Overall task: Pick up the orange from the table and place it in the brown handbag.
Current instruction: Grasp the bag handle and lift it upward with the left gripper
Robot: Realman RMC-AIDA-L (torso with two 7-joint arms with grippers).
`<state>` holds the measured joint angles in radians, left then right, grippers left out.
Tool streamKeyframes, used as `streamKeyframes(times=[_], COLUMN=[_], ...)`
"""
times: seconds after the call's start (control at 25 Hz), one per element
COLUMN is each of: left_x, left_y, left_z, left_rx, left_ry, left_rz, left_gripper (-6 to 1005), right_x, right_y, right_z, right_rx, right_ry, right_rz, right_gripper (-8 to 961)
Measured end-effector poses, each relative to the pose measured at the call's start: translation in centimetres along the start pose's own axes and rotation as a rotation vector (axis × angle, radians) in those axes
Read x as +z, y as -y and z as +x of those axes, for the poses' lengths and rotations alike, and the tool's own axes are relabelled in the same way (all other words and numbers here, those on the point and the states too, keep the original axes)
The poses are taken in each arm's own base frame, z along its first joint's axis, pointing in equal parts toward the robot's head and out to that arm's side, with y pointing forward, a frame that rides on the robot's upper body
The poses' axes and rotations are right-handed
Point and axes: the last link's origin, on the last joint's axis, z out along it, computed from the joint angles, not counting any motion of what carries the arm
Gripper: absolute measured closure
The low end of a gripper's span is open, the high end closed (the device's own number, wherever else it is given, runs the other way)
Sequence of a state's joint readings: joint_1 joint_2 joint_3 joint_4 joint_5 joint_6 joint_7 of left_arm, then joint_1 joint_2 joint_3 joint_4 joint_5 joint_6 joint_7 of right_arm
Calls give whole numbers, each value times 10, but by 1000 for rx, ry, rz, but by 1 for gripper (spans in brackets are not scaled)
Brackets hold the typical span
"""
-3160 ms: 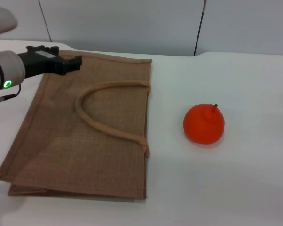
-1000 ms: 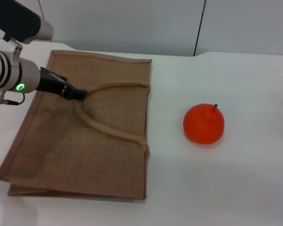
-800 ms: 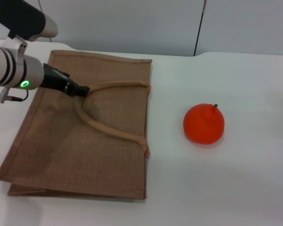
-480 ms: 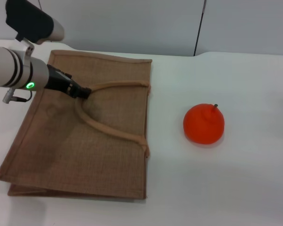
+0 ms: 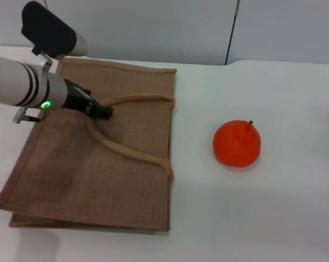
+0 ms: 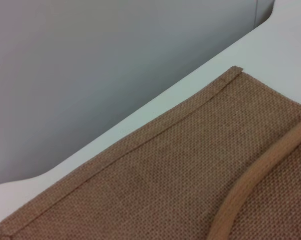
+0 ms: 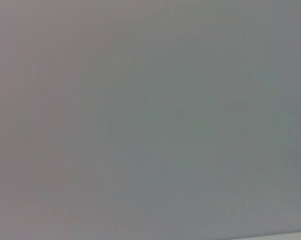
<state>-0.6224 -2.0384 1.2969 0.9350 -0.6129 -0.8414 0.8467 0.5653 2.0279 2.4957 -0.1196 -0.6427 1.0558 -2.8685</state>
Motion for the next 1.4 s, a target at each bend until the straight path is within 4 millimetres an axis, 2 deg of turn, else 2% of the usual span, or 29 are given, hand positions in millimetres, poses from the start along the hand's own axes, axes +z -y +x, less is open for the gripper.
streamKeyframes(times=[0.88, 1.2, 1.4], left_x=[9, 10, 9], left_y=[-3, -5, -2], left_z=[-8, -9, -8], left_rx=[-4, -16, -27], left_ry=[13, 18, 9], left_rz=[9, 10, 21], left_gripper=[249, 386, 626], right_x=[-1, -1, -2], right_y=[1, 1, 1], right_z=[1, 0, 0], right_rx=[2, 2, 2], right_ry=[-2, 4, 8], right_rz=[2, 1, 1], right_gripper=[59, 58, 58])
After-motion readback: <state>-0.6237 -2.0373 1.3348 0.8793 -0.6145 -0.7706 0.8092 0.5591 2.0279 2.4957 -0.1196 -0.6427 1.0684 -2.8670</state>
